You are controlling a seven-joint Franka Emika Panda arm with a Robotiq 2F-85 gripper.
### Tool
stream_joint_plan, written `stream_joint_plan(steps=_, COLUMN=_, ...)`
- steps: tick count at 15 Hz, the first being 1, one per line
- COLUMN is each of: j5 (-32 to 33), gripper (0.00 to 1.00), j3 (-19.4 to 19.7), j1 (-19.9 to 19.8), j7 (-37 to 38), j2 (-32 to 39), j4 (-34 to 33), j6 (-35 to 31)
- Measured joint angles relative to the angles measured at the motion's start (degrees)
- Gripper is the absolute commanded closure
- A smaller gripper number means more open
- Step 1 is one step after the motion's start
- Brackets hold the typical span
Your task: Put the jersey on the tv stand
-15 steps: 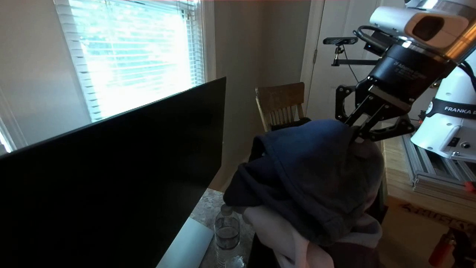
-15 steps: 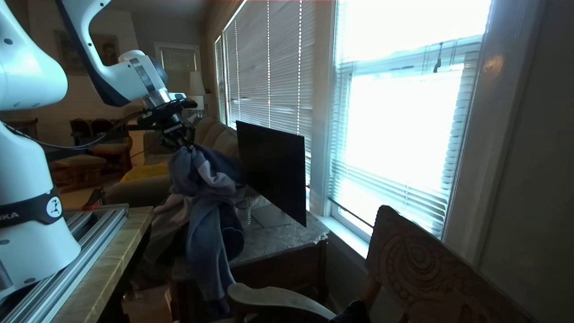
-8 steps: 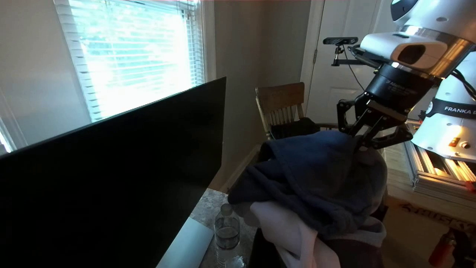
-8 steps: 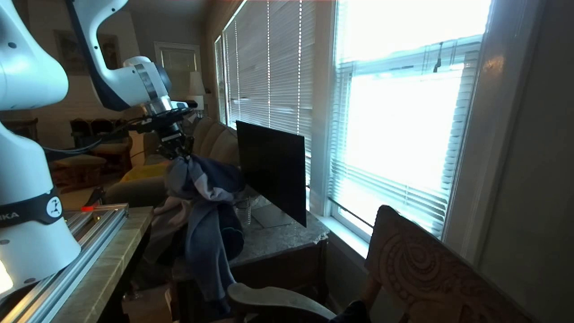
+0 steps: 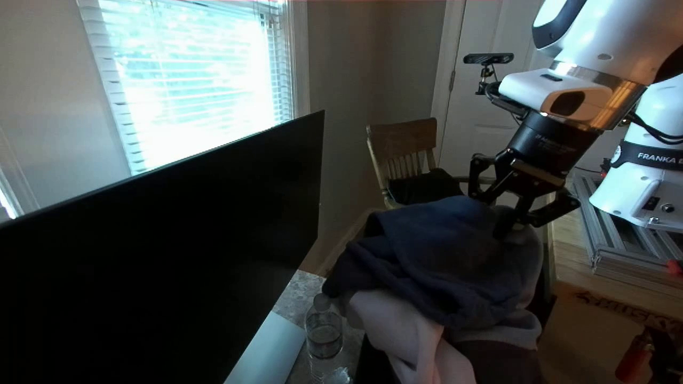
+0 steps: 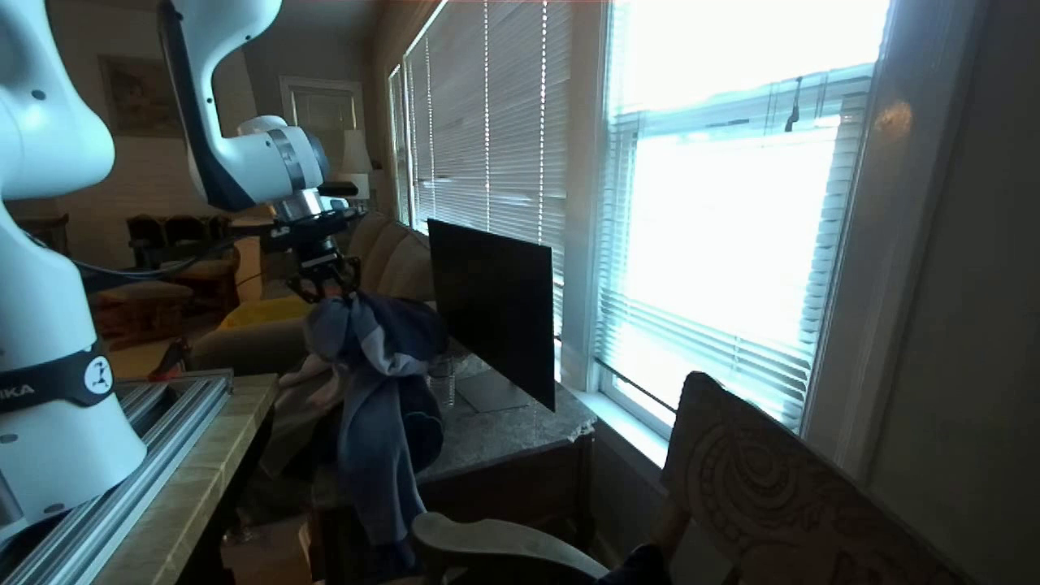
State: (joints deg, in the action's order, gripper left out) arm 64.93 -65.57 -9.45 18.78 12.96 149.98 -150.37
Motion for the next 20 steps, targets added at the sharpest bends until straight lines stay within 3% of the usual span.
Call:
stream_joint_plan(steps=4, j5=3.8, gripper=0.01, j3=3.8, j1=6.1, j7=2.0, j2=2.3, j4=-3.2, j6=-0.8)
stream_joint_plan(steps=7, j5=-0.5, gripper=0.0, j3=9.6, j1=14.5, j7=1.7, j2=1.5, j4=-4.6, j6=-0.8)
stream_joint_plan(steps=11, j5=-16.6, gripper=0.0, j3=11.7, j1=22.2, j7=-0.6, j2=-1.3, j4=-4.8, j6=6.4)
stream_joint_plan(steps=15, j5=-28.8, gripper=0.0, j3=13.1, j1=27.7, j7=1.4, j2=-8.2, j4=-5.3, j6=11.9)
stream_joint_plan(steps=20, j5=-37.5, gripper=0.0, j3=14.1, j1=31.8, j7=6.4, j2=-18.6, j4=-5.8, j6=15.4)
